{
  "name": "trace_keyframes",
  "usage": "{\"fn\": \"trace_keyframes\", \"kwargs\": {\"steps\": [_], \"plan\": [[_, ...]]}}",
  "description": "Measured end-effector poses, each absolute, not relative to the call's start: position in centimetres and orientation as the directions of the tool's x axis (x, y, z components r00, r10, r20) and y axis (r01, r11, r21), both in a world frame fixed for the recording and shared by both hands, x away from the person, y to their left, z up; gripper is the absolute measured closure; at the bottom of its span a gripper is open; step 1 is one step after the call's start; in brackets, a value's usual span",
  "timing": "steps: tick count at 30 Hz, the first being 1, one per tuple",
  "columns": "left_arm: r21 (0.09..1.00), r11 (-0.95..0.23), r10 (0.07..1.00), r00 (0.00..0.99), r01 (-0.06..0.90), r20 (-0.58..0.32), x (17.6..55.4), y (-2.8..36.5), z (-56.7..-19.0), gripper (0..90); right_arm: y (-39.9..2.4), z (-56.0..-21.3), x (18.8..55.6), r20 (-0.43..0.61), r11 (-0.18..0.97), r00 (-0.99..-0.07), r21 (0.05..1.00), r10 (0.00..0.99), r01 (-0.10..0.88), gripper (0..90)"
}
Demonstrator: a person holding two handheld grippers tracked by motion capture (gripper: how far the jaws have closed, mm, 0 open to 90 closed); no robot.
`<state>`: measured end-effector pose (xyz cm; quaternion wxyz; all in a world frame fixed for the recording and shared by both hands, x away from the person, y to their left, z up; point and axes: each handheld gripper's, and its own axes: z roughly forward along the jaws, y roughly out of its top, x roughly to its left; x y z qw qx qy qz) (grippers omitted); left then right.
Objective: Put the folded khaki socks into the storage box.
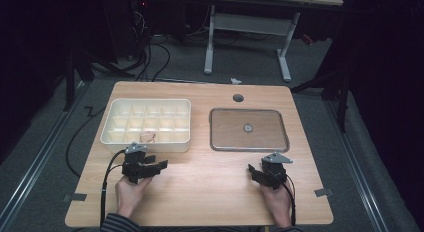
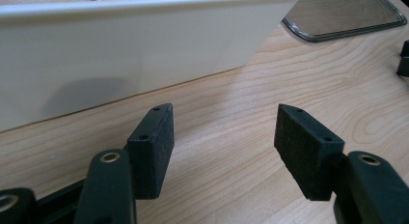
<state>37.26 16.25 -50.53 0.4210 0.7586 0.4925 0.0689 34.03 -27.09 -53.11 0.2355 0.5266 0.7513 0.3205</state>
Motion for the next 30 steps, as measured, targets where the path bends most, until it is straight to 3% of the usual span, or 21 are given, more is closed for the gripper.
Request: {"fn": "trace_keyframes", "kwargs": {"steps": [20, 30], "plan": [[0.721, -0.192, 0.838, 0.494, 0.665, -0.232, 37.6, 15.7, -51.7, 38.6, -27.1, -53.1, 34.0, -0.018, 0.241, -0.334, 0.73, 0.942, 0.64, 40.7], [0.742, -0.229, 0.862, 0.485, 0.63, -0.146, 37.5, 15.2, -52.0, 38.4, -27.1, -53.1, 34.0, -0.018, 0.241, -0.334, 0.73, 0.942, 0.64, 40.6]]}}
